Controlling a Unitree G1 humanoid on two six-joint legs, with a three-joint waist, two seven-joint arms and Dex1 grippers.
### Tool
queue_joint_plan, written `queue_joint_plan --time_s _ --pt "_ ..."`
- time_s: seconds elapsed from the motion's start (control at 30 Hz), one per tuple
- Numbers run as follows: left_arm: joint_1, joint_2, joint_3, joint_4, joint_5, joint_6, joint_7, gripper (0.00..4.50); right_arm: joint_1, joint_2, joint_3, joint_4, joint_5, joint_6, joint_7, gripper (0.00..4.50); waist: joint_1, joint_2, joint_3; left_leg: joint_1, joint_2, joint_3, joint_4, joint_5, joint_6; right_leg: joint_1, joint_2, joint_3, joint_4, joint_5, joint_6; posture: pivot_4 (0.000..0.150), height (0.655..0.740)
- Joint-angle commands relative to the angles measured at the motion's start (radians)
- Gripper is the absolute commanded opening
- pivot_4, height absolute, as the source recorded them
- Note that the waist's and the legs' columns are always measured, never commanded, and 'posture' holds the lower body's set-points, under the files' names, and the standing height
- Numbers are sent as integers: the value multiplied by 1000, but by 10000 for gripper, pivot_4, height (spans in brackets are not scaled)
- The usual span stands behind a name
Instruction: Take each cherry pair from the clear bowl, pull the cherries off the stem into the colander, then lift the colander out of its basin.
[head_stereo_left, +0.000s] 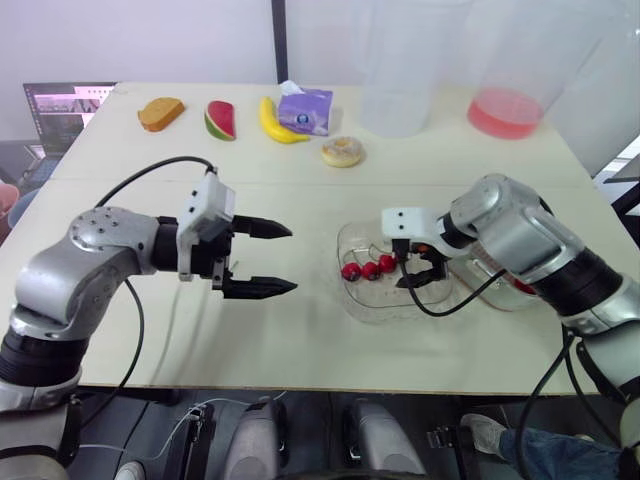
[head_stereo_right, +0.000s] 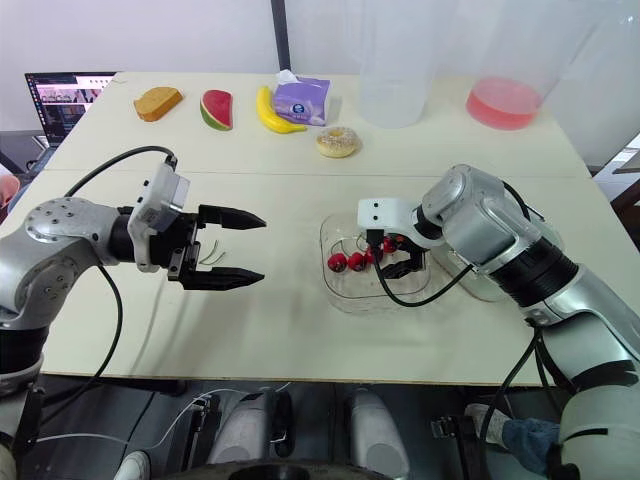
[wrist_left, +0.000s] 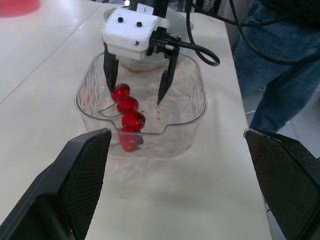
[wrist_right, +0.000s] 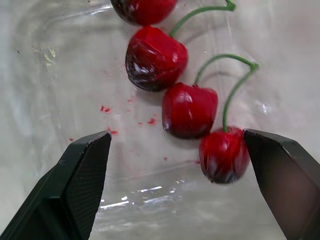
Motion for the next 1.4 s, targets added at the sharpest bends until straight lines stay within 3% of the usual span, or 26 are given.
queue_joint_plan --time_s 0.03,0.47,0.57,0.8,1.33,1.4 --pt "-10 4 23 -18 -17 -3 1 44649 -12 -4 -35 -51 -5 26 22 45000 0 0 0 0 0 0 0 0 0 0 0 0 0 0 0 1500 7400" --pt "-20 -2 13 -5 -5 -7 -1 44649 -6 -7 -20 -16 -75 16 29 45000 -1 0 0 0 0 0 0 0 0 0 0 0 0 0 0 1500 7400" --pt "-19 -1 14 -6 -7 -3 1 45000 1 -2 -20 -16 -86 14 31 35637 -1 0 0 0 0 0 0 0 0 0 0 0 0 0 0 1500 7400" --pt "-16 1 16 -9 -11 3 2 45000 5 10 -21 -15 -107 8 34 2293 -1 0 0 0 0 0 0 0 0 0 0 0 0 0 0 1500 7400" --pt "-21 2 11 3 -6 -1 -7 45000 -5 -26 -103 -138 -91 59 50 2293 -1 0 0 0 0 0 0 0 0 0 0 -1 1 0 0 1500 7400" --pt "-23 1 9 5 -6 -2 -8 45000 0 -37 -108 -166 -88 67 57 7506 -1 0 0 0 0 0 0 0 0 0 0 -1 0 0 0 1500 7400"
